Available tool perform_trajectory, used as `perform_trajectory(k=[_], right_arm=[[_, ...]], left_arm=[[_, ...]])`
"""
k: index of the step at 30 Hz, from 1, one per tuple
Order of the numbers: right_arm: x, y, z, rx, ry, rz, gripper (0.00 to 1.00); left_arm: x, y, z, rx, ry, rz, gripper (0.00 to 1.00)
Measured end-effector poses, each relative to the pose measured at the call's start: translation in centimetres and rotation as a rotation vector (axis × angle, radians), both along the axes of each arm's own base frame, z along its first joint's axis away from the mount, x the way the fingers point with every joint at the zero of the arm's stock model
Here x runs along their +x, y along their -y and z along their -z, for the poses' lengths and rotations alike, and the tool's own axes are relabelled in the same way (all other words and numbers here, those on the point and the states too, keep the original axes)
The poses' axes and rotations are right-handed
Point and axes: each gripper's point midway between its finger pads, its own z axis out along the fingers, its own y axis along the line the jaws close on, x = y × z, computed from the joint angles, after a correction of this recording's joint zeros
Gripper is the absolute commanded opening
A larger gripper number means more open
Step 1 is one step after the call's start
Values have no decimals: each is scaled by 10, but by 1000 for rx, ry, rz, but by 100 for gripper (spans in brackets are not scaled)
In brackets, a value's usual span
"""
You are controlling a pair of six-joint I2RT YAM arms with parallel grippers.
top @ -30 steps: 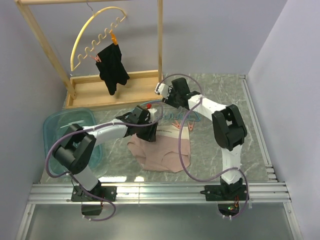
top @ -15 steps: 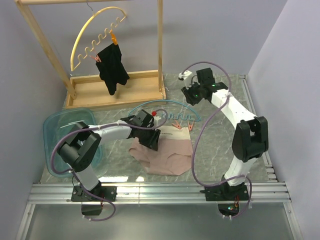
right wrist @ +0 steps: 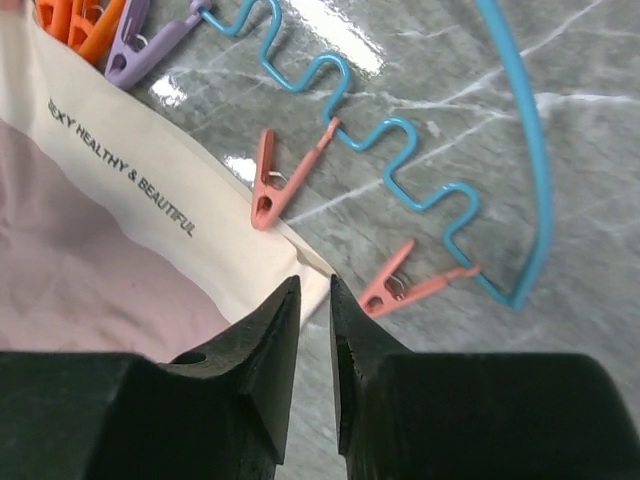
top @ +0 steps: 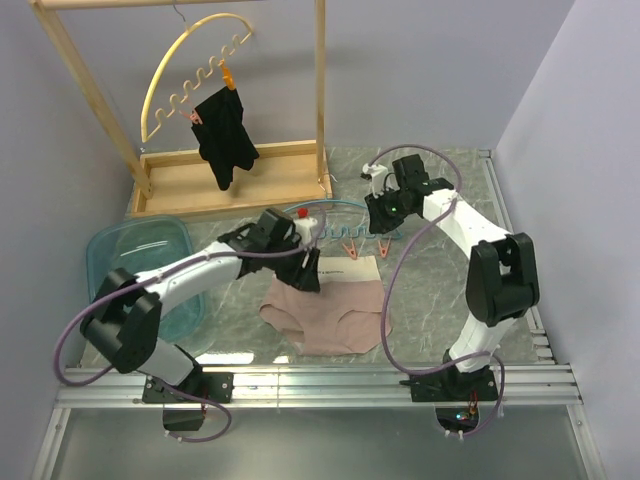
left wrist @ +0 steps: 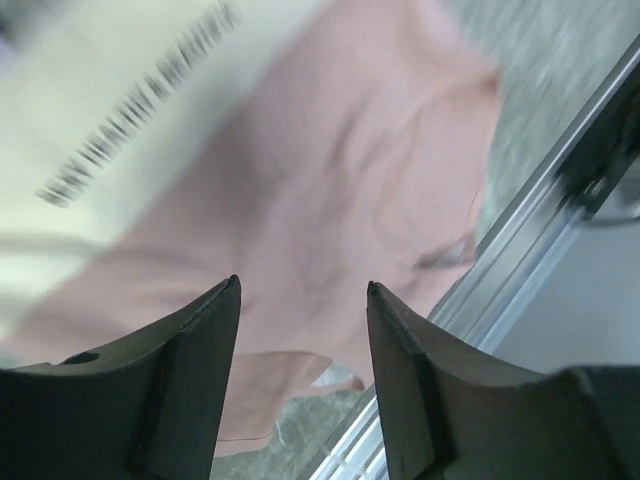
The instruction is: Clip the underwear to the hanger
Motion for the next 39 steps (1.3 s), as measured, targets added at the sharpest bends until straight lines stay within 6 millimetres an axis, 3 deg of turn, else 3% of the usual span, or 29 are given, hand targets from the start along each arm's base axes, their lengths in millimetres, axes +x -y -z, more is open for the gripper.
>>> perform_trajectory(k=[5, 9, 12, 13, 16, 23, 26, 33, 39], right_arm=[[4, -11, 18, 33, -54, 46, 24], [5, -12, 25, 56, -72, 113, 36], [6, -3, 29, 57, -86, 170, 44], [5, 4, 29, 55, -89, 194, 52], [3, 29, 23, 53, -79, 271, 55], [-14, 76, -8, 66, -3, 393, 56], [-22, 85, -13, 67, 15, 408, 55], [-41, 94, 0, 49, -24, 420, 55], [-45, 102, 5, 42, -39, 440, 55]], left_arm=[[54, 4, -46, -53, 106, -159, 61], [112, 22, -69, -21, 130, -343, 62], [145, 39, -69, -4, 135, -463, 78], [148, 42, -65, 10, 126, -492, 84], [146, 53, -46, 74, 72, -557, 86], [133, 76, 0, 191, -23, -632, 83], [130, 82, 13, 229, -39, -653, 82], [139, 89, 25, 256, -41, -691, 82], [149, 89, 39, 289, -23, -714, 81]])
